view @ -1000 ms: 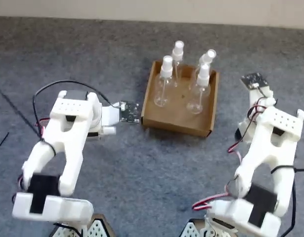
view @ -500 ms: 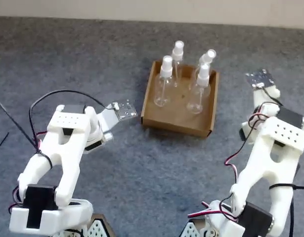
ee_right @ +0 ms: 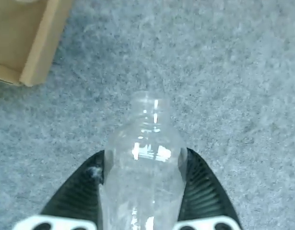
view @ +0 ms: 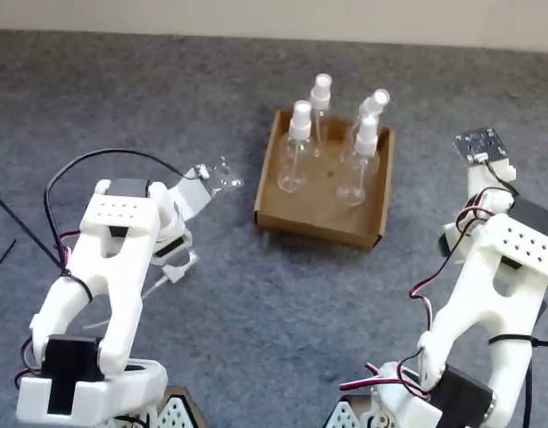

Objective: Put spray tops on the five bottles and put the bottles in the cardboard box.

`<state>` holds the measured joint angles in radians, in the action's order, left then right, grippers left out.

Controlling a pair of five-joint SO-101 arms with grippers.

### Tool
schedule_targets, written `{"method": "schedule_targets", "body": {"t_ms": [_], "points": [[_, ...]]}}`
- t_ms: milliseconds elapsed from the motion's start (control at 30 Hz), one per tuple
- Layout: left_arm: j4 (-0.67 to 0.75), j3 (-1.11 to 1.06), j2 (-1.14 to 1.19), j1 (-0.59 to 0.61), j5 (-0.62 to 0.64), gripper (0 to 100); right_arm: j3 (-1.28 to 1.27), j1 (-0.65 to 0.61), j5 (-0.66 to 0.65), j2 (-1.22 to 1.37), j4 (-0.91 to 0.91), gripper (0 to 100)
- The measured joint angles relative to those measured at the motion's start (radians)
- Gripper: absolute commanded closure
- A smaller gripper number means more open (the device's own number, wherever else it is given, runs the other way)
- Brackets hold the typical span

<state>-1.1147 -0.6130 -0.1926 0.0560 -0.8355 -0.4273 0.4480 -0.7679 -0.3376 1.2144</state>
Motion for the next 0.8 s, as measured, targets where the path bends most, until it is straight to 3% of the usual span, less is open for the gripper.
{"method": "schedule_targets", "body": {"t_ms": [233, 500, 667, 800], "points": [[0.077, -0.106, 0.0, -0.017, 0.006, 82, 0.0, 0.0, 0.0, 0.0, 0.0, 99.5], [0.157, -0.212, 0.0, -0.04, 0.003, 97, 0.0, 0.0, 0.0, 0.0, 0.0, 99.5], [0.153, -0.193, -0.006, -0.043, 0.026, 100, 0.0, 0.0, 0.0, 0.0, 0.0, 99.5], [0.037, -0.048, -0.081, -0.035, 0.101, 100, 0.0, -0.014, 0.055, -0.017, 0.0, 99.5]]}}
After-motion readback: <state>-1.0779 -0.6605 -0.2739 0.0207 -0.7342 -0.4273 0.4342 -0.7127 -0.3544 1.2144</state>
